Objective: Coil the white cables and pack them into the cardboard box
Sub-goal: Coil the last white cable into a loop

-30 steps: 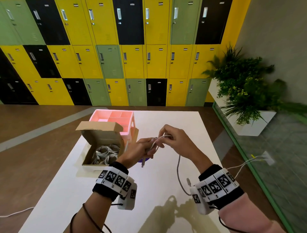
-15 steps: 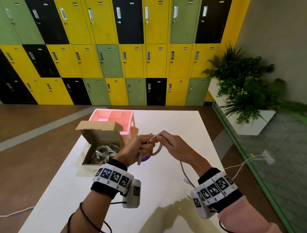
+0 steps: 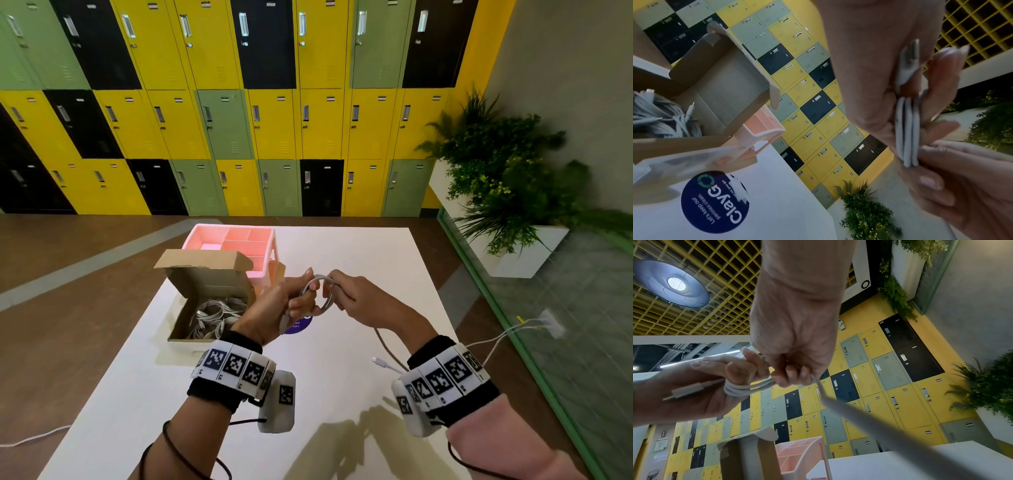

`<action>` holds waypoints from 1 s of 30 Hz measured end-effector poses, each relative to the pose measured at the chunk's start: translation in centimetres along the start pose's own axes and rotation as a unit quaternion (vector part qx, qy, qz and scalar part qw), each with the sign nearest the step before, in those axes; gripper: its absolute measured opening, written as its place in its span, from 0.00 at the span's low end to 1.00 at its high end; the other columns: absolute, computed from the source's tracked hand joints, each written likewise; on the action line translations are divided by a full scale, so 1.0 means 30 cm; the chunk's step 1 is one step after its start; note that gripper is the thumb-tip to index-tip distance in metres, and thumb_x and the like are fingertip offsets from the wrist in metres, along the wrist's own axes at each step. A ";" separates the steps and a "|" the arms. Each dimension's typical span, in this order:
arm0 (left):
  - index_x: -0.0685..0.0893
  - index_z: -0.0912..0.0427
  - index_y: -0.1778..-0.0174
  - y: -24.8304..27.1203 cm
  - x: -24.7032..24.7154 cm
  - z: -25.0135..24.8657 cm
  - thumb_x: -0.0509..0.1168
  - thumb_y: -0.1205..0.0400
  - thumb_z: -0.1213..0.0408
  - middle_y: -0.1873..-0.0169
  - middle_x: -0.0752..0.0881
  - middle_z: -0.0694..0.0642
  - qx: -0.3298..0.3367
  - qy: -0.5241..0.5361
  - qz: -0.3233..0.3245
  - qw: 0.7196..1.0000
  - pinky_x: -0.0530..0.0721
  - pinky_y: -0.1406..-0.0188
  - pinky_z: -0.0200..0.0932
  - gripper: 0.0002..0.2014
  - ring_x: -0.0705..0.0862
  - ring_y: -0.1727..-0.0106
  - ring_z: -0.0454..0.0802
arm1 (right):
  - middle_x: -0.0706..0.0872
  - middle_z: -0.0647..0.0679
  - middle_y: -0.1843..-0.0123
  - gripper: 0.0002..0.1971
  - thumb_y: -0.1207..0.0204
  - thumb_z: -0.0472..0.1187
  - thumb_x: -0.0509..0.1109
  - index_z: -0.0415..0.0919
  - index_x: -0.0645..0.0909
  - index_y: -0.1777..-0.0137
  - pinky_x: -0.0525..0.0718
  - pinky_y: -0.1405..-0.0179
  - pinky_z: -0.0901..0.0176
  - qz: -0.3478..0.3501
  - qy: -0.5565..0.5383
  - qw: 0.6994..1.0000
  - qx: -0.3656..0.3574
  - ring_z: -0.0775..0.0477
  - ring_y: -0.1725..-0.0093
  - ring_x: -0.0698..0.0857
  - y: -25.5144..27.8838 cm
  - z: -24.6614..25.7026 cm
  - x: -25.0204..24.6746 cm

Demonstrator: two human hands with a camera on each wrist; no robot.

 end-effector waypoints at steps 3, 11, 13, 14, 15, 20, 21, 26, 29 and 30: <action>0.77 0.59 0.63 -0.009 0.004 0.003 0.50 0.12 0.57 0.85 0.65 0.46 0.011 -0.004 -0.002 1.000 0.67 0.64 0.41 0.17 0.62 0.83 0.40 | 0.75 0.56 0.69 0.10 0.12 0.38 0.51 0.38 0.73 0.47 0.67 0.72 0.69 -0.022 -0.005 1.000 0.014 0.57 0.72 0.73 -0.005 0.003 0.007; 0.79 0.63 0.60 -0.018 0.033 -0.006 0.47 0.11 0.54 0.83 0.67 0.48 0.036 -0.038 -0.043 0.998 0.81 0.66 0.33 0.22 0.66 0.83 0.40 | 0.75 0.57 0.72 0.10 0.14 0.36 0.52 0.41 0.72 0.55 0.66 0.74 0.68 -0.114 -0.009 0.993 0.034 0.57 0.74 0.73 -0.004 -0.026 0.010; 0.80 0.64 0.61 -0.021 0.030 0.000 0.47 0.11 0.54 0.82 0.70 0.49 0.060 -0.049 -0.085 0.993 0.83 0.60 0.38 0.23 0.70 0.81 0.42 | 0.76 0.56 0.71 0.10 0.13 0.37 0.52 0.41 0.73 0.54 0.66 0.75 0.68 -0.126 -0.004 0.991 0.049 0.57 0.74 0.73 -0.005 -0.028 0.006; 0.80 0.63 0.62 -0.021 0.030 0.005 0.47 0.11 0.54 0.82 0.71 0.50 0.071 -0.051 -0.103 0.991 0.83 0.58 0.40 0.24 0.71 0.79 0.42 | 0.77 0.54 0.70 0.10 0.13 0.37 0.52 0.40 0.73 0.53 0.67 0.76 0.69 -0.130 -0.004 0.990 0.056 0.58 0.74 0.73 -0.005 -0.028 0.005; 0.79 0.62 0.64 -0.020 0.033 0.009 0.46 0.11 0.54 0.81 0.71 0.50 0.081 -0.052 -0.116 0.989 0.82 0.57 0.40 0.24 0.71 0.78 0.43 | 0.78 0.52 0.69 0.11 0.13 0.38 0.52 0.39 0.74 0.52 0.68 0.76 0.69 -0.133 -0.005 0.989 0.062 0.57 0.73 0.74 -0.006 -0.028 0.006; 0.75 0.57 0.71 -0.014 0.028 0.025 0.48 0.12 0.51 0.80 0.70 0.49 0.113 -0.059 -0.179 0.976 0.75 0.60 0.42 0.24 0.68 0.77 0.43 | 0.80 0.49 0.64 0.13 0.12 0.42 0.52 0.39 0.74 0.54 0.68 0.73 0.68 -0.145 -0.025 0.985 0.092 0.58 0.71 0.75 -0.014 -0.014 0.022; 0.74 0.57 0.72 -0.013 0.024 0.025 0.49 0.12 0.50 0.81 0.70 0.49 0.118 -0.057 -0.192 0.973 0.74 0.59 0.45 0.24 0.69 0.77 0.43 | 0.80 0.49 0.64 0.13 0.12 0.43 0.52 0.39 0.73 0.55 0.68 0.74 0.69 -0.146 -0.031 0.984 0.100 0.58 0.70 0.75 -0.017 -0.013 0.025; 0.65 0.56 0.71 -0.005 0.042 0.010 0.51 0.11 0.54 0.81 0.63 0.47 0.128 0.000 -0.203 0.971 0.71 0.75 0.33 0.21 0.62 0.79 0.42 | 0.80 0.48 0.61 0.15 0.12 0.44 0.51 0.39 0.74 0.55 0.67 0.73 0.70 -0.138 -0.040 0.985 0.100 0.59 0.70 0.74 -0.023 -0.001 0.029; 0.63 0.55 0.70 -0.010 0.035 0.005 0.51 0.11 0.57 0.81 0.61 0.46 0.114 0.034 -0.194 0.974 0.61 0.82 0.31 0.20 0.58 0.80 0.40 | 0.81 0.48 0.61 0.15 0.12 0.46 0.52 0.39 0.75 0.56 0.72 0.67 0.67 -0.116 -0.082 0.986 0.092 0.54 0.65 0.78 -0.026 -0.002 0.035; 0.64 0.55 0.70 -0.011 0.026 0.007 0.52 0.11 0.58 0.81 0.61 0.46 0.112 0.039 -0.193 0.974 0.61 0.82 0.32 0.19 0.58 0.80 0.40 | 0.80 0.49 0.62 0.15 0.12 0.46 0.53 0.39 0.75 0.55 0.74 0.65 0.65 -0.104 -0.102 0.986 0.088 0.52 0.64 0.78 -0.028 -0.004 0.036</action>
Point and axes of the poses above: each hand's wrist, its own y-axis away from the middle knuckle, its own x-axis out of the palm, z = x × y, the point moved 5 cm from there along -y, towards the middle knuckle
